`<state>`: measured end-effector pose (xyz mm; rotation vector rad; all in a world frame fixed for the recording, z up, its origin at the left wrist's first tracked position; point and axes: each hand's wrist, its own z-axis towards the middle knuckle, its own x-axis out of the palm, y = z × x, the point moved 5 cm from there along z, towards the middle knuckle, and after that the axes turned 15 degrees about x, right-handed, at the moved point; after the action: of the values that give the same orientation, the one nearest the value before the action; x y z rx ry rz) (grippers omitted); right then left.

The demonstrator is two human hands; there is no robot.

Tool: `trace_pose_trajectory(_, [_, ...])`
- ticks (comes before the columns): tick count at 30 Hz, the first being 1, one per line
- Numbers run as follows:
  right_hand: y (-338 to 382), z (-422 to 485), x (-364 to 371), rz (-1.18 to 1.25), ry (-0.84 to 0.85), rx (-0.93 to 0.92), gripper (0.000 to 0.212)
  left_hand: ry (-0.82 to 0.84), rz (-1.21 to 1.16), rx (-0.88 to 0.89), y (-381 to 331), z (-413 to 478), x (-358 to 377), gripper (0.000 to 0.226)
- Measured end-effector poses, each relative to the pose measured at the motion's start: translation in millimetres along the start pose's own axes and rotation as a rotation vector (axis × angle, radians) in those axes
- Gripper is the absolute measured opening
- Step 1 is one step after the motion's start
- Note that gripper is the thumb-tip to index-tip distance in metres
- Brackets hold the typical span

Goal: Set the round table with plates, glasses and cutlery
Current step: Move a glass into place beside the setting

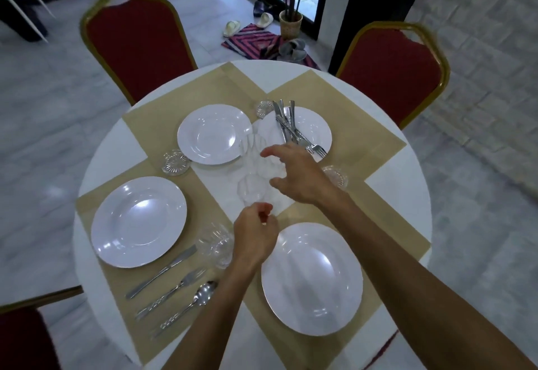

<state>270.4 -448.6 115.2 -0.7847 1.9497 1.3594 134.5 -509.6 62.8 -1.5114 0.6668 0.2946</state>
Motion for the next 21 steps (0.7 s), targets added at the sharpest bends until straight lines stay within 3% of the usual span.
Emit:
trace_pose_trajectory(4, [12.4, 20.0, 11.2, -0.319, -0.007, 0.024, 0.082, 0.006, 0.011, -0.028, 4.7, -5.3, -0.8, 0.034])
trace_pose_trajectory(9, [7.0, 23.7, 20.1, -0.354, 0.011, 0.043, 0.082, 0.012, 0.009, -0.026, 4.5, -9.2, -2.3, 0.036])
trace_pose_trajectory(12, [18.7, 11.1, 21.6, -0.389, -0.037, -0.086, 0.085, 0.029, 0.027, -0.034, 8.7, -11.6, -0.8, 0.035])
trace_pose_trajectory(15, [33.9, -6.2, 35.8, -0.573, 0.011, -0.263, 0.091, 0.089, 0.050, -0.057, 12.5, -15.4, 7.0, 0.034])
trace_pose_trajectory(21, [34.1, -8.2, 56.2, -0.854, 0.041, -0.329, 0.074, 0.178, 0.068, -0.077, 17.1, -30.1, 17.5, 0.033])
